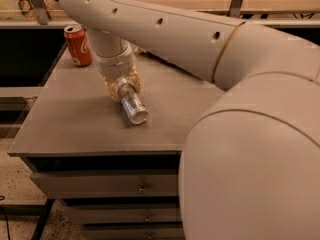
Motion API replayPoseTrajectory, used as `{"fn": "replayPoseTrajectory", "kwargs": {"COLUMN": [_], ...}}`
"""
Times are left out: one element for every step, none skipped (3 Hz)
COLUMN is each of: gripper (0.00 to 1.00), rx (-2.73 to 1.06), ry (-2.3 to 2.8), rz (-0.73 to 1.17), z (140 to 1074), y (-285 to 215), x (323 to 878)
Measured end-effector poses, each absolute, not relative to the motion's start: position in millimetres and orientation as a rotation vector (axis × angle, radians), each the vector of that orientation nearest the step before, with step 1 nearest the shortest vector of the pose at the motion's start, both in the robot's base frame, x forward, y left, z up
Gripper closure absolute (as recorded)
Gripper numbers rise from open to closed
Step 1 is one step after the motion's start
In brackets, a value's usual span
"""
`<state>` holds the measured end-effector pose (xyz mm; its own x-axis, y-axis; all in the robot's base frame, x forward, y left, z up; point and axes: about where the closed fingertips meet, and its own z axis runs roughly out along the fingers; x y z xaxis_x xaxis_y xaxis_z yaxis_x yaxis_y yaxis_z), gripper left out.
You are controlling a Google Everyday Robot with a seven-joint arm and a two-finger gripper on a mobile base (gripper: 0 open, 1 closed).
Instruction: Place redbull can upright
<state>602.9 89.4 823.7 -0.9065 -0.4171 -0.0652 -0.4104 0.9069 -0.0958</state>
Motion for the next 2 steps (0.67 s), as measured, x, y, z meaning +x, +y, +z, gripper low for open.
{"fn": "replayPoseTrajectory", "kwargs": {"gripper": [1.00, 1.00], "rx": [-0.655, -0.676], "ry": [2.900, 2.790], "rz": [-0.058, -0.023], "z": [839.0, 863.8], "y": [79.0, 65.8], "x": [612.6, 615.3]}}
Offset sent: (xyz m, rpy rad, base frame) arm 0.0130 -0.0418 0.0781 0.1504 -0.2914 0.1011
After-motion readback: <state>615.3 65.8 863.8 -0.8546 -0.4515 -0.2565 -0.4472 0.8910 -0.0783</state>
